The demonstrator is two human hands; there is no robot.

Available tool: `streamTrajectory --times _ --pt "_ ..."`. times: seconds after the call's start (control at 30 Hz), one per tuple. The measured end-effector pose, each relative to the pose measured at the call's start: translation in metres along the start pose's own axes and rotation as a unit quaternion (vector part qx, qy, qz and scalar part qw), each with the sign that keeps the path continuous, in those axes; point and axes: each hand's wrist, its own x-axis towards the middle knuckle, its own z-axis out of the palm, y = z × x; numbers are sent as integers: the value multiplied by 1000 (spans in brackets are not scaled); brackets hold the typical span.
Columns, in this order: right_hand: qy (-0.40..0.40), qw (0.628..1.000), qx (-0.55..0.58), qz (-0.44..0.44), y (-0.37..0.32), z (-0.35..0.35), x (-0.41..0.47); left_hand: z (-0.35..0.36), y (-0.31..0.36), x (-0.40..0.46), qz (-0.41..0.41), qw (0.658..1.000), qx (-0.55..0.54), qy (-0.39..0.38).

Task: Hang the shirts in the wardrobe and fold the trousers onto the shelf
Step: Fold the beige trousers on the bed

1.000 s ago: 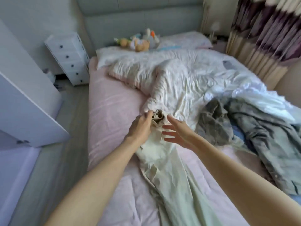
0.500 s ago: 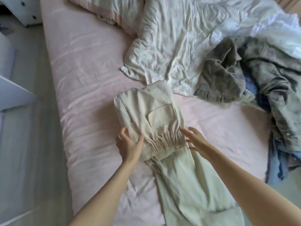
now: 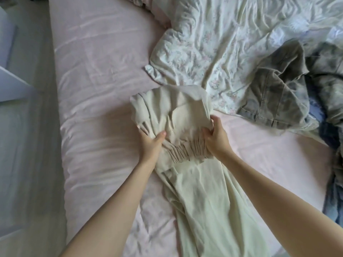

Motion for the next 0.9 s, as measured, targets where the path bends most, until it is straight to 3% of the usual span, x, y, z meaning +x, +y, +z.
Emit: streamTrajectory --times 0.07,0.13,0.17,0.23,0.27,0.33,0.4,0.47,0.67,0.73,0.8,0.83,0.9 --pt "-61 984 -118 120 17 -6 1 -4 -10 -10 -110 993 38 -26" --pt "-37 978 -164 122 18 -10 1 -13 -12 -14 -148 985 84 25" --pt "6 983 -179 43 11 -10 3 -18 -5 -14 -116 985 109 63" --pt "40 952 -248 -175 -4 -9 10 -25 12 -13 61 972 199 110" --pt "19 915 -303 -265 -10 -6 20 -25 21 -7 179 938 278 108" --pt "-49 831 -417 -365 -11 -2 34 -18 30 4 370 808 456 56" --pt "-103 808 -464 -348 -1 3 52 -9 23 21 433 702 564 -21" --pt "-141 817 -478 -291 12 11 70 -5 1 42 410 668 617 -71" --pt "-183 822 -477 -250 43 46 102 6 -51 85 292 699 643 -111" --pt "-205 825 -463 -252 43 42 111 9 -45 94 267 688 658 -148" --pt "-206 845 -418 -264 30 31 118 5 -26 104 278 699 637 -170" --pt "-172 860 -388 -283 20 27 120 3 -10 108 303 722 601 -162" --pt "-82 875 -352 -322 -1 25 131 5 15 121 373 760 528 -64"
